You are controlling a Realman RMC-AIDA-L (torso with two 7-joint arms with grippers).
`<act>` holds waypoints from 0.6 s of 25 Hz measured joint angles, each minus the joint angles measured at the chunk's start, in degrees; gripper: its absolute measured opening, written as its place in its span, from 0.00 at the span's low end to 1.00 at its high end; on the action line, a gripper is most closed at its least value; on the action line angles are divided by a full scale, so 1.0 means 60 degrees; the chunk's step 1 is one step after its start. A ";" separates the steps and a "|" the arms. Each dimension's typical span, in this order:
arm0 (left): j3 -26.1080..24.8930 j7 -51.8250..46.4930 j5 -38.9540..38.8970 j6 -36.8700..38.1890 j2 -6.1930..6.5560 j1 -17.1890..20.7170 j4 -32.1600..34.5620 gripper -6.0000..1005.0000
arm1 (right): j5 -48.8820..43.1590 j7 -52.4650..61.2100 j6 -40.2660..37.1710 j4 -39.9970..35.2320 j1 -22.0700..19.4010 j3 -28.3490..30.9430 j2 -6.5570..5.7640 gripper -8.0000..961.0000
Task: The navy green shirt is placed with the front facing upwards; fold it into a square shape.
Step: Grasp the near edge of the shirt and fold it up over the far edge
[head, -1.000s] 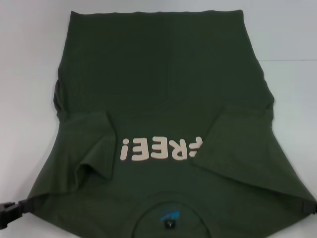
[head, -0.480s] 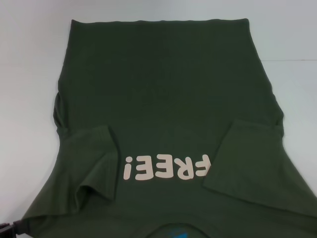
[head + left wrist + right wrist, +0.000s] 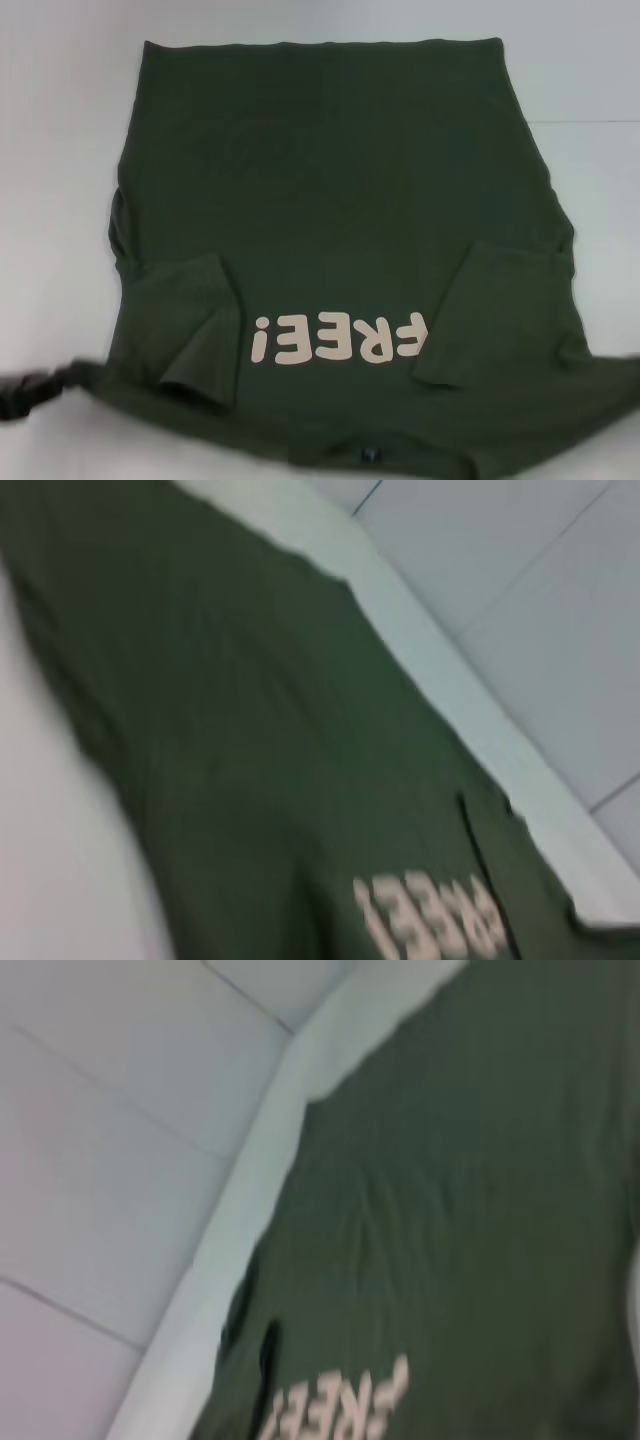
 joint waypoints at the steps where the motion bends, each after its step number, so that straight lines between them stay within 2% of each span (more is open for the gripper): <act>1: 0.0000 0.0000 0.0000 0.0000 0.0000 0.0000 0.0000 0.03 | -0.0001 0.0001 0.0071 0.0001 0.0200 0.0188 0.0008 0.05; 2: 0.0002 0.0000 -0.0101 -0.0212 0.0067 -0.0248 -0.0165 0.03 | 0.0001 0.0001 0.0166 0.0001 0.0427 0.0361 0.0020 0.05; 4: 0.0002 -0.0053 -0.0491 -0.1153 0.0320 -0.1133 -0.0891 0.03 | 0.0005 -0.0041 0.0460 0.0003 0.0829 0.0631 0.0060 0.05; 7: 0.0003 -0.0085 -0.0665 -0.1971 0.0531 -0.1840 -0.1522 0.03 | 0.0040 -0.0249 0.1246 0.0058 0.1535 0.0961 0.0107 0.05; 10: 0.0009 -0.0114 -0.0852 -0.3021 0.0652 -0.2529 -0.2150 0.03 | 0.0270 -0.0388 0.2304 0.0149 0.2137 0.0999 0.0176 0.05; 15: 0.0066 0.0101 -0.1559 -0.4841 0.0632 -0.3383 -0.2912 0.03 | 0.0913 -0.0929 0.4176 0.0390 0.3038 0.0922 0.0369 0.05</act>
